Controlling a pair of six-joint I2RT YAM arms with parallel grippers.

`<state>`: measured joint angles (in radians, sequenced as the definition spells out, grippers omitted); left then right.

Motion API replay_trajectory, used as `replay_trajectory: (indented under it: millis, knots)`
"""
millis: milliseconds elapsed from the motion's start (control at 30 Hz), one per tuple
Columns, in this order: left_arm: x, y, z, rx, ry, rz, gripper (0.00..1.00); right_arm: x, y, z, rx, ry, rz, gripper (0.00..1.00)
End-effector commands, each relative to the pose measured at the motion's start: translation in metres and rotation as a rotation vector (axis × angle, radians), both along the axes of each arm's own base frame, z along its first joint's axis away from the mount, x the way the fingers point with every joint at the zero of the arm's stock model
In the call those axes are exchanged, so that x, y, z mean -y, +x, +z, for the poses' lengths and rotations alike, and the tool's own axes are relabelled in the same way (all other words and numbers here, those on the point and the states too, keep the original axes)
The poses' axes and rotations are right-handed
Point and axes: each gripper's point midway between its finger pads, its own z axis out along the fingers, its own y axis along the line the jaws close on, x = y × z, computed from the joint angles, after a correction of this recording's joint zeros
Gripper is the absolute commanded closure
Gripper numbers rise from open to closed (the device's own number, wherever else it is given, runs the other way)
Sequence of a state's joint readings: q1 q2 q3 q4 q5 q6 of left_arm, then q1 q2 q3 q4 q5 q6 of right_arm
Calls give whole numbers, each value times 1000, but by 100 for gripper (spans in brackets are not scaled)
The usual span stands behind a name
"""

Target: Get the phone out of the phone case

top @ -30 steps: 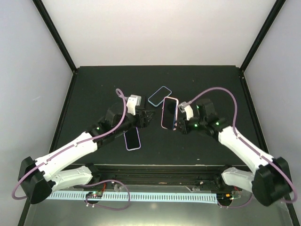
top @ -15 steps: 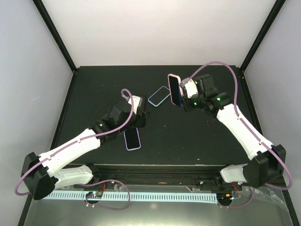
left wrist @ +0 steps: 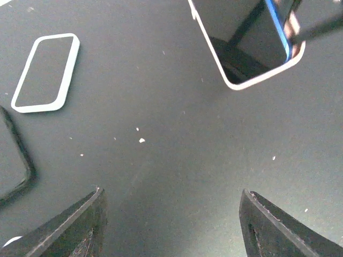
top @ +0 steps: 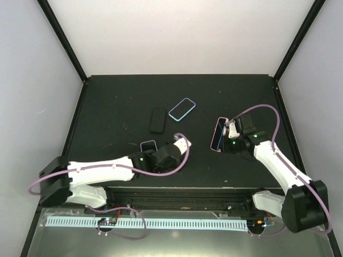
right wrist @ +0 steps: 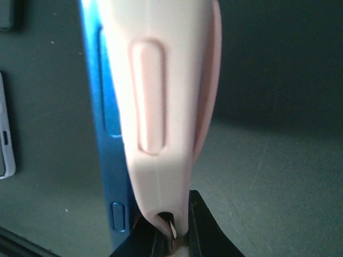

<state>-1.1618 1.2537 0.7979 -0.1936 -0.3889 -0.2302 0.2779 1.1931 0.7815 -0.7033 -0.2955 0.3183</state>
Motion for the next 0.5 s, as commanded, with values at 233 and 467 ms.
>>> replay_trajectory:
  millis: [233,467]
  knots:
    - [70,-2,12,234,29,-77,34,-23,6,28,88,234,-33,99]
    - [83,8,10,259,23,-51,38,-34,13,3,-108,238,-17,99]
